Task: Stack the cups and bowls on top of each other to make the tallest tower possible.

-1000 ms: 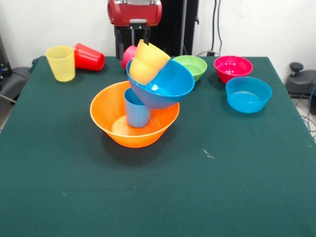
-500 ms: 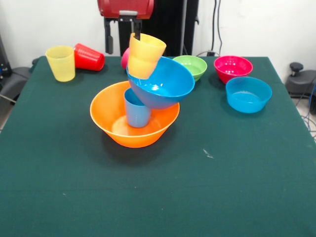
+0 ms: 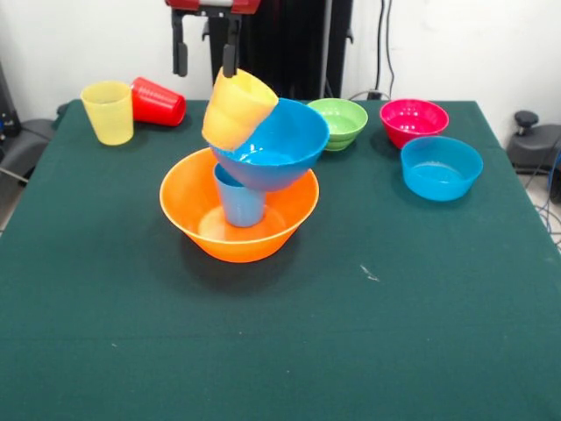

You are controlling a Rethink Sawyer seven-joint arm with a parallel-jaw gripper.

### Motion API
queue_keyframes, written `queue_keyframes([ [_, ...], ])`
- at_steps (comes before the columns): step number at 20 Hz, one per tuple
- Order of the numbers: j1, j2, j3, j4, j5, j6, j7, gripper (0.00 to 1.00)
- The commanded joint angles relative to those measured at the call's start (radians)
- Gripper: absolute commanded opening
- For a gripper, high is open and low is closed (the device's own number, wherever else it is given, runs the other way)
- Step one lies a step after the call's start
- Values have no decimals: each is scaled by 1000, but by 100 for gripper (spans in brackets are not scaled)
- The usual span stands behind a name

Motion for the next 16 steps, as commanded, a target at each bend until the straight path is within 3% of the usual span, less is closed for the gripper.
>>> queue_keyframes([
  [1, 34, -9, 23, 16, -17, 113, -3, 100],
  [11, 63, -34, -5, 11, -26, 132, 18, 100],
  [16, 41, -62, 25, 32, 13, 151, -11, 100],
])
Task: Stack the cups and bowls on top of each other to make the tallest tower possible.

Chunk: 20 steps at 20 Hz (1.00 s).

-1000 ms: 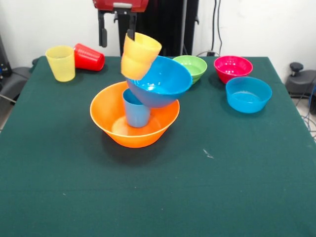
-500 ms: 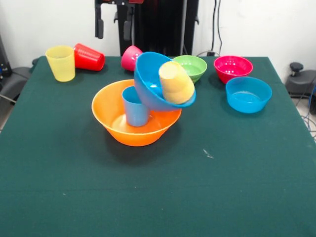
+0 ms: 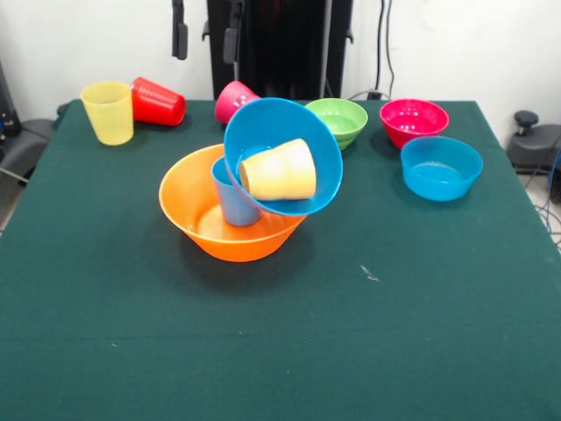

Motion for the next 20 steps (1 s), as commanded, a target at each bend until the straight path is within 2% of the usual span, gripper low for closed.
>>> queue_keyframes([
  [1, 8, -14, 38, 37, 27, 158, -24, 100],
  [5, -31, -52, 98, 69, 94, 176, -63, 100],
  [10, -126, -106, 217, 120, 215, 196, -130, 100],
  [17, -185, -140, 280, 116, 255, 254, -169, 100],
  [20, -196, -125, 294, 104, 255, 285, -158, 100],
])
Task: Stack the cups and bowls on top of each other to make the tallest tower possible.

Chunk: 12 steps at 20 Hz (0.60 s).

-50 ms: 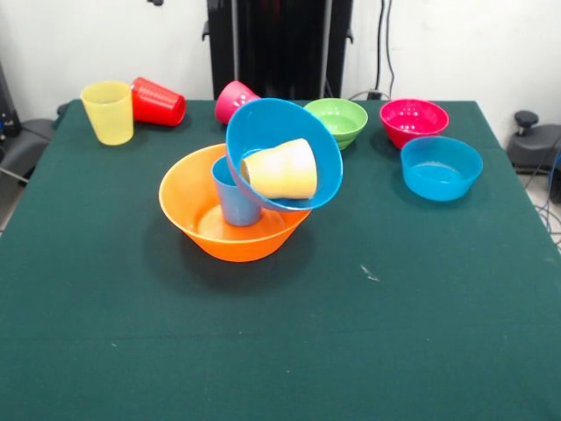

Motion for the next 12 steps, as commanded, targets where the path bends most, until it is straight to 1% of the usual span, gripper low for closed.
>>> queue_keyframes([
  [1, -20, 22, 108, 64, 32, 193, -148, 100],
  [2, -21, 29, 110, 58, 36, 212, -138, 100],
  [4, -30, 33, 124, 47, 31, 215, -140, 100],
  [6, -26, 50, 126, 33, 7, 210, -125, 100],
  [10, 37, 131, 77, -24, -84, 180, -49, 100],
  [12, 71, 159, 52, -43, -112, 155, -13, 100],
])
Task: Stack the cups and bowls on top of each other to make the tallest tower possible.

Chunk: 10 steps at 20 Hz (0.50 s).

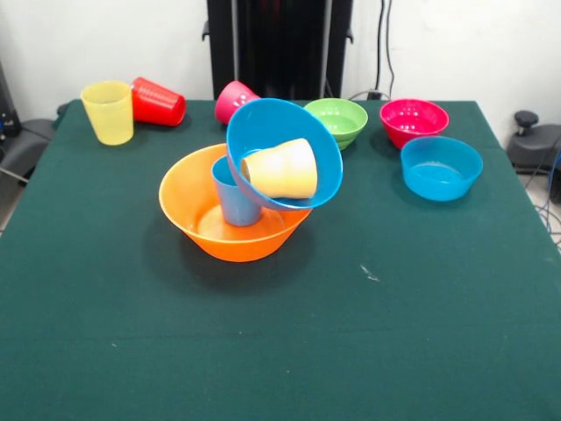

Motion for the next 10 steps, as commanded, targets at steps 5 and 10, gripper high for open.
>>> queue_keyframes([
  [5, 159, 194, -67, -66, -175, 27, 51, 100],
  [10, 210, 229, -117, -94, -212, -5, 93, 100],
])
